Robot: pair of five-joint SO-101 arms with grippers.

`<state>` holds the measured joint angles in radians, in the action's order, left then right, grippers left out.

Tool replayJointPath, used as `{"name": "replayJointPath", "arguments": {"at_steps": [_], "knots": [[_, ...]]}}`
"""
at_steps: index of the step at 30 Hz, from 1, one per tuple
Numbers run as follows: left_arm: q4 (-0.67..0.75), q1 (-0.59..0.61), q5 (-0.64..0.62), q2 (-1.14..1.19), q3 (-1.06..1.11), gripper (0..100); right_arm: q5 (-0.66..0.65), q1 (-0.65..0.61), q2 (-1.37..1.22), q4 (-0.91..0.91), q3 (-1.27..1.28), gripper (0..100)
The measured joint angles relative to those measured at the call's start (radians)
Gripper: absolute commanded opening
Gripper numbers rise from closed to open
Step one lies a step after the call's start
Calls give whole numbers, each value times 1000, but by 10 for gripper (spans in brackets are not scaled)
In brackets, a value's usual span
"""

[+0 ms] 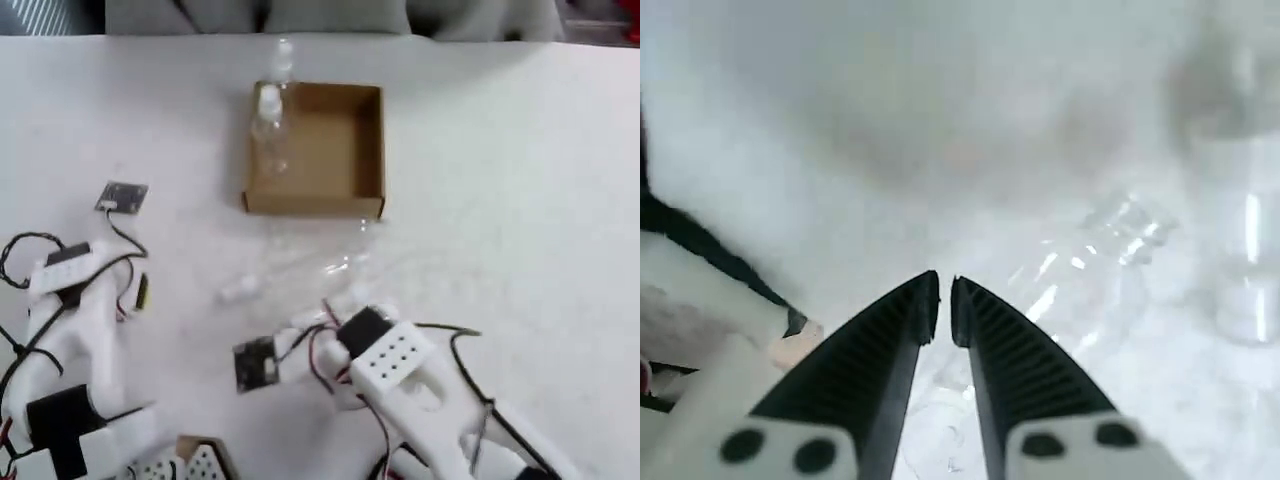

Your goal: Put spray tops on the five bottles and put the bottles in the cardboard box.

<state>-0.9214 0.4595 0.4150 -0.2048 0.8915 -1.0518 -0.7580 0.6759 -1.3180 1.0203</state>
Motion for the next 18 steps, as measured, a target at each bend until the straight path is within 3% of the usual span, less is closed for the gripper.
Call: {"name": "replayJointPath", "arguments": {"at_steps": [9,18], "knots": [[0,0,0,0,0,50,5,345,80,41,-49,23],[0,0,0,0,0,50,3,295,84,-87,-51,262]]}}
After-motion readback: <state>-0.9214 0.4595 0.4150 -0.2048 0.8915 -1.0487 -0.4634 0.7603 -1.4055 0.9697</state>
